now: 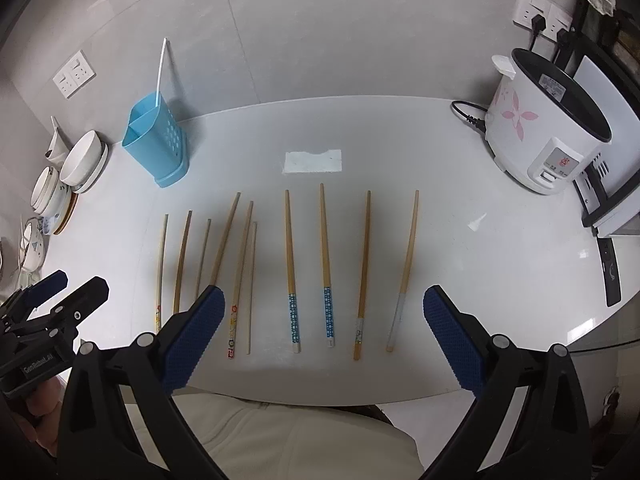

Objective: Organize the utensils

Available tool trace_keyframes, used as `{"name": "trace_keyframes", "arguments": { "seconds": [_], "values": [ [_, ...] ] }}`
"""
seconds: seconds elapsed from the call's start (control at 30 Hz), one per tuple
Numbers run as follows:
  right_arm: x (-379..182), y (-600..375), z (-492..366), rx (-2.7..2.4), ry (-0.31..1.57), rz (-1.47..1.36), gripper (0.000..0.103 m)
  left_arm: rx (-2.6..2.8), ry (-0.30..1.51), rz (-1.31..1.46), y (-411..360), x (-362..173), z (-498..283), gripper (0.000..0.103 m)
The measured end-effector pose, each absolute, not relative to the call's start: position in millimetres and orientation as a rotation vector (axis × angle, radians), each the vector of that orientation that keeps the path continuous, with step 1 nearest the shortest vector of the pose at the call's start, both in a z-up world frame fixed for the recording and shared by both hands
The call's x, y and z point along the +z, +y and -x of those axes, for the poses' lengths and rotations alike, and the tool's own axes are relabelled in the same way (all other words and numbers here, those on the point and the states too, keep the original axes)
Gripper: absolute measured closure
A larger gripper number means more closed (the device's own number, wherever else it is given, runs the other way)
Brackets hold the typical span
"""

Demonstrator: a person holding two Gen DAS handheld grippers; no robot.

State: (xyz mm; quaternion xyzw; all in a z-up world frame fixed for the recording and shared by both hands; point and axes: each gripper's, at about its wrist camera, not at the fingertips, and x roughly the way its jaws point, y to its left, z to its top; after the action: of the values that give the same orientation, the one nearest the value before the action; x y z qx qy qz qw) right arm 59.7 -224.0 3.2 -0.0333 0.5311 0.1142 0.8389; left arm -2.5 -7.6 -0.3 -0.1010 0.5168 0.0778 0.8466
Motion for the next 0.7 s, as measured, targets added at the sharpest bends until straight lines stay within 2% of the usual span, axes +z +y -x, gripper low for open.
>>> {"name": "trace_keyframes", "arguments": {
  "seconds": [0.7],
  "values": [
    [4.8, -224.4, -60.7, 0.241, 1.115, 0.067, 0.008, 0.153, 1.080, 0.226, -8.5, -1.7, 5.3, 0.006]
  ]
}}
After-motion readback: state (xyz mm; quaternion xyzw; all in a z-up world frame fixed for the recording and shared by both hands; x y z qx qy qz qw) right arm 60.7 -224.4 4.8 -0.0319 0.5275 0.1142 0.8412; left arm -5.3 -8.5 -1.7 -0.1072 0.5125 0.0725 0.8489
